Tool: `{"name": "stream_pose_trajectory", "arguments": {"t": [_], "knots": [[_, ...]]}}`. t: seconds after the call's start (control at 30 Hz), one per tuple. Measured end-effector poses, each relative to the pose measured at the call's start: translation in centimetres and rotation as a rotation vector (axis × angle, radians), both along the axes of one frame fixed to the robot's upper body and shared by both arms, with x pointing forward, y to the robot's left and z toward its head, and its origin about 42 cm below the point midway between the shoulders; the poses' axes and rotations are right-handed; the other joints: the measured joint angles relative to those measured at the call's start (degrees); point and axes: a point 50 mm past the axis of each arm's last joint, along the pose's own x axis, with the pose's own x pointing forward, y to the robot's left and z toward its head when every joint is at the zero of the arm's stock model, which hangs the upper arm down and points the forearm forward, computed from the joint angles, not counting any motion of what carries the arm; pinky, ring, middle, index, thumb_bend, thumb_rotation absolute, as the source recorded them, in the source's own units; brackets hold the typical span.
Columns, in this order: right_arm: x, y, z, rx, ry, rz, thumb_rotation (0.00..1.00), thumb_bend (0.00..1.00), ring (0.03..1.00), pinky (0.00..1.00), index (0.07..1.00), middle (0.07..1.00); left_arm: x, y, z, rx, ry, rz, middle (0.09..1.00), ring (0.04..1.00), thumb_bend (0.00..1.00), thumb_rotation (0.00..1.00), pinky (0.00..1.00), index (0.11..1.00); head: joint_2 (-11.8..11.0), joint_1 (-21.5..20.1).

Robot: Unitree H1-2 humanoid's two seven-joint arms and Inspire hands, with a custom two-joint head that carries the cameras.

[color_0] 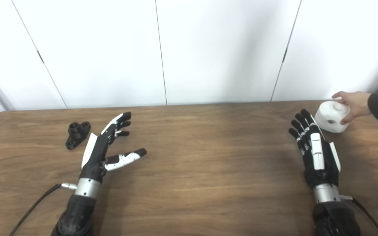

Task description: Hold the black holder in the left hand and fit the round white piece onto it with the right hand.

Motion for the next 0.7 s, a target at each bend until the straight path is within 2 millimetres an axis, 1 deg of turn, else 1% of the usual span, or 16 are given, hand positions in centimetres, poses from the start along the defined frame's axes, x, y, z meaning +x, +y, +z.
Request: {"name": "stream_pose_trajectory", "arguments": {"t": [0.1, 0.2, 0.23, 0.3, 0.37, 0.47, 0.5, 0.53, 0.6, 0.7], "knots": [[-0.1, 0.0, -0.1, -0.010, 0.003, -0.001, 0.83, 0.36, 0.897, 0.88, 0.901, 0.910, -0.5, -0.1, 0.3, 0.009, -0.016, -0.001, 0.872, 0.845, 0.86, 0.27, 0.73, 0.857, 0.0, 0.0], [-0.1, 0.0, -0.1, -0.007, 0.003, -0.001, 0.82, 0.37, 0.896, 0.88, 0.897, 0.908, -0.6, -0.3, 1.2, 0.026, -0.052, -0.007, 0.882, 0.864, 0.88, 0.31, 0.77, 0.866, 0.0, 0.0], [-0.1, 0.1, -0.1, -0.007, 0.002, -0.001, 0.83, 0.37, 0.897, 0.88, 0.897, 0.909, -0.6, -0.4, 1.6, 0.046, -0.068, -0.004, 0.883, 0.866, 0.89, 0.32, 0.78, 0.871, -0.5, 0.9], [-0.1, 0.1, 0.0, -0.009, -0.004, -0.001, 0.83, 0.37, 0.897, 0.88, 0.896, 0.907, -0.6, -0.5, 2.0, 0.080, -0.090, 0.009, 0.885, 0.874, 0.90, 0.34, 0.81, 0.877, -0.5, 0.9], [-0.1, 0.1, 0.1, -0.013, -0.019, -0.002, 0.82, 0.37, 0.893, 0.87, 0.893, 0.903, -0.6, -0.4, 2.2, 0.142, -0.110, 0.030, 0.892, 0.876, 0.91, 0.35, 0.80, 0.882, -0.5, 0.9], [-0.1, 0.2, 0.1, -0.027, -0.022, 0.001, 0.84, 0.37, 0.894, 0.86, 0.898, 0.904, -0.6, 0.1, 2.9, 0.252, -0.158, 0.055, 0.887, 0.863, 0.92, 0.32, 0.76, 0.875, -0.5, 0.9], [-0.1, 0.3, 0.0, -0.032, -0.021, 0.002, 0.84, 0.37, 0.895, 0.86, 0.899, 0.905, -0.6, 0.5, 3.2, 0.293, -0.176, 0.066, 0.883, 0.860, 0.93, 0.32, 0.75, 0.873, -0.5, 0.9], [-0.1, 0.3, 0.0, -0.033, -0.021, 0.003, 0.83, 0.36, 0.897, 0.87, 0.898, 0.906, -0.5, 1.0, 3.5, 0.326, -0.193, 0.080, 0.874, 0.863, 0.95, 0.32, 0.75, 0.871, -0.8, 1.8], [-0.1, 0.2, 0.0, -0.033, -0.021, 0.003, 0.83, 0.37, 0.897, 0.87, 0.895, 0.905, -0.5, 1.7, 3.9, 0.384, -0.232, 0.111, 0.869, 0.862, 0.95, 0.33, 0.76, 0.866, -0.8, 1.8], [-0.1, 0.2, -0.1, -0.034, -0.021, 0.002, 0.81, 0.36, 0.894, 0.86, 0.890, 0.901, -0.7, 2.1, 4.1, 0.459, -0.276, 0.122, 0.860, 0.852, 0.97, 0.31, 0.78, 0.852, -1.2, 2.8]]}}
